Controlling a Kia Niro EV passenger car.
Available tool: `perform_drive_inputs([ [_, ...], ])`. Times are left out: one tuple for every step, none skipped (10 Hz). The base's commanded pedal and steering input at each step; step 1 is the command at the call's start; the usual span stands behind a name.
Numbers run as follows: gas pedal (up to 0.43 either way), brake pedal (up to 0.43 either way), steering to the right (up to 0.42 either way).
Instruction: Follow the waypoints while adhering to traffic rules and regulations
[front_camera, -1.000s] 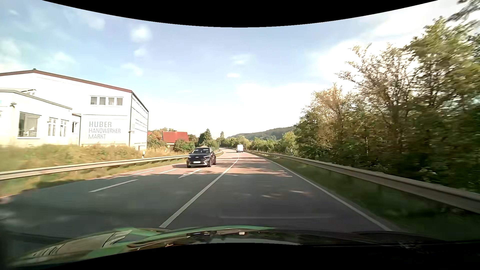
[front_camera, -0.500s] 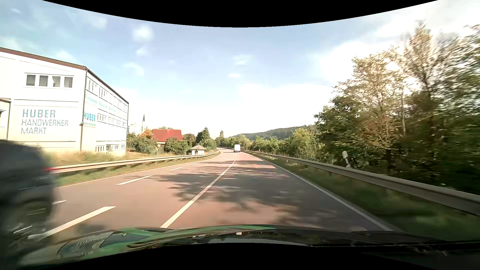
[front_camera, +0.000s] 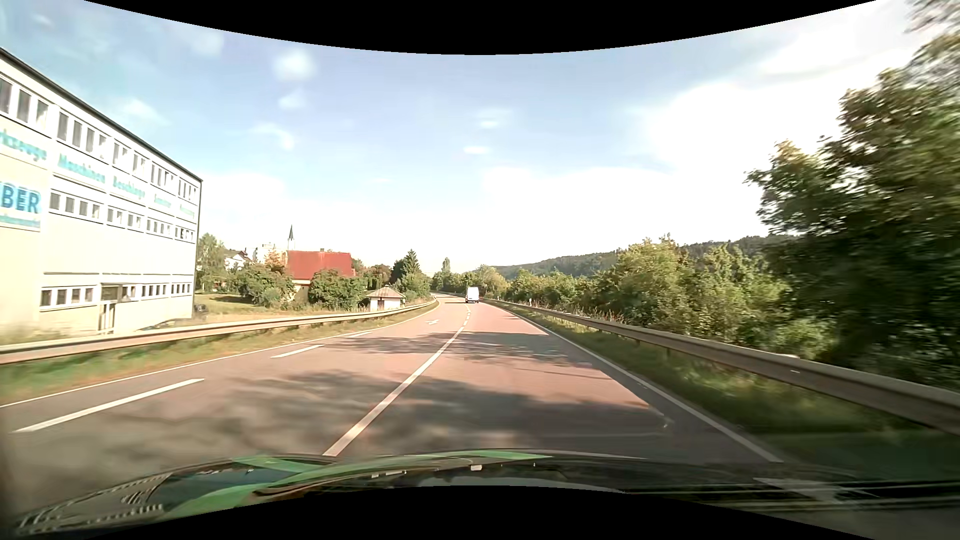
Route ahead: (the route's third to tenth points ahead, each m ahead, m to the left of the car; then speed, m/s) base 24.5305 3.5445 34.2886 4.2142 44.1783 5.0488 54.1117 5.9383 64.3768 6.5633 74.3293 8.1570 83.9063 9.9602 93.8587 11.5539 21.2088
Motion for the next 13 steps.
perform_drive_inputs([
  [0.248,0.000,-0.011],
  [0.248,0.000,-0.011],
  [0.248,0.000,-0.011],
  [0.248,0.000,-0.011],
  [0.248,0.000,-0.011],
  [0.220,0.000,-0.011],
  [0.197,0.000,-0.011],
  [0.189,0.000,-0.011],
  [0.150,0.000,-0.011],
  [0.110,0.000,-0.011],
  [0.098,0.000,-0.011],
  [0.098,0.000,-0.011],
  [0.098,0.000,-0.009],
])
